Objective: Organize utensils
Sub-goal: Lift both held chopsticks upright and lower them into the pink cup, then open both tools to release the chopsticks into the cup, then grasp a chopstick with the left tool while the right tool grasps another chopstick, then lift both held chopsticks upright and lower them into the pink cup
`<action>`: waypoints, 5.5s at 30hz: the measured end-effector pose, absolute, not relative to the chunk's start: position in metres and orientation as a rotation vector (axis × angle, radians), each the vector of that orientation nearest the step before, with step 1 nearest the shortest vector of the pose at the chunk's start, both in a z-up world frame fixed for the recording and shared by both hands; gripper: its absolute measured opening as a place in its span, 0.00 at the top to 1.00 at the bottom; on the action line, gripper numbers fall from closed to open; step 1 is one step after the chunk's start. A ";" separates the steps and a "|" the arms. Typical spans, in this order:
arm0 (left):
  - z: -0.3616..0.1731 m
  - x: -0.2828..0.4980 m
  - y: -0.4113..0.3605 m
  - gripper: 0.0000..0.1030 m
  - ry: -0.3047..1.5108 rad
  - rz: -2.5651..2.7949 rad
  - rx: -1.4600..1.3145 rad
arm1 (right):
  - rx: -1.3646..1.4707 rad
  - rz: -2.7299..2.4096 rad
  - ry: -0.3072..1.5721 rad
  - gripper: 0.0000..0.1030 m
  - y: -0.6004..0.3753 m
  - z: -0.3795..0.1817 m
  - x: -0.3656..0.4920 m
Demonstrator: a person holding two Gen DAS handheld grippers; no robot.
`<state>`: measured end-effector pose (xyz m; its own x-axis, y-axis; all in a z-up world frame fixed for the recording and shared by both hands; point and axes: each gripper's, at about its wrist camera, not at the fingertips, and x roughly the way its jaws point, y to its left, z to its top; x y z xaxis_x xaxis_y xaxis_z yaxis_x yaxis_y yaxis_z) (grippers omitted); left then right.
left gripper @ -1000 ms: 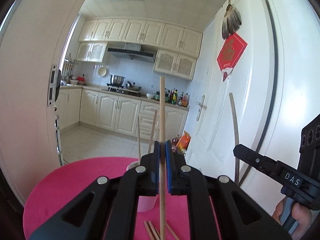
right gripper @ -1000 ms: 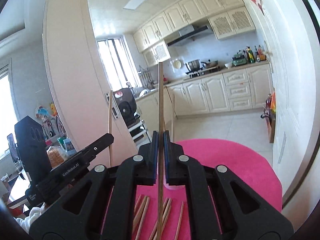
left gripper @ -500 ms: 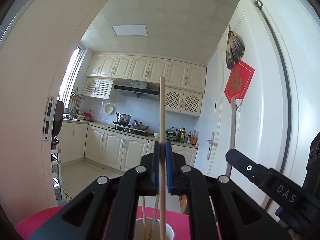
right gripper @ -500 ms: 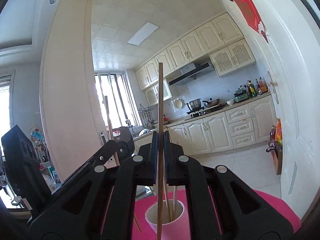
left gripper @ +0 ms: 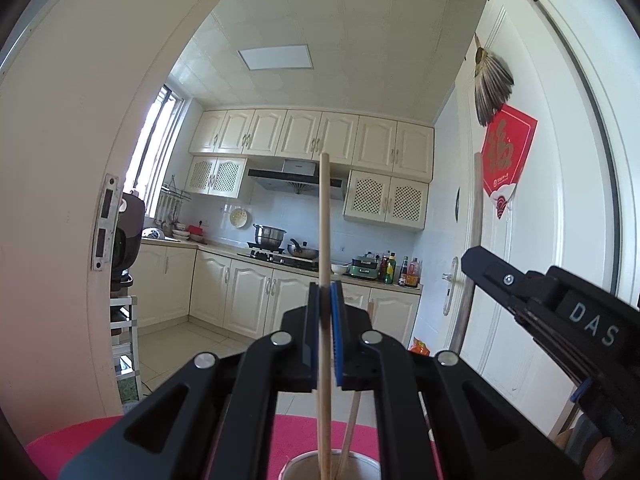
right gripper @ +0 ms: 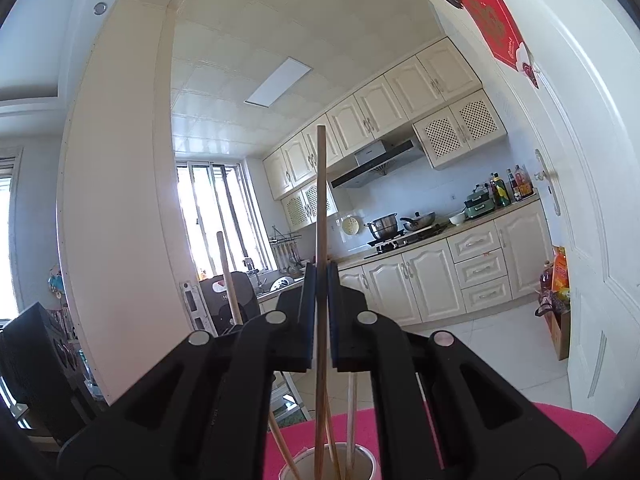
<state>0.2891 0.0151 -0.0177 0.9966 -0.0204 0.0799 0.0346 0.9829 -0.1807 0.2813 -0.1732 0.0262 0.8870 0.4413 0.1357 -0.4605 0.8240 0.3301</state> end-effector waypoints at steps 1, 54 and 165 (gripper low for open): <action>-0.020 0.292 0.018 0.94 -0.062 -0.033 -0.191 | 0.358 0.477 -0.049 0.94 -0.171 0.025 0.283; -0.013 0.198 0.034 0.49 0.395 -0.026 -0.099 | 0.220 0.350 0.293 0.93 -0.207 0.001 0.202; -0.069 0.196 0.012 0.93 0.693 -0.278 -0.190 | 0.204 0.590 0.675 0.95 -0.208 -0.031 0.190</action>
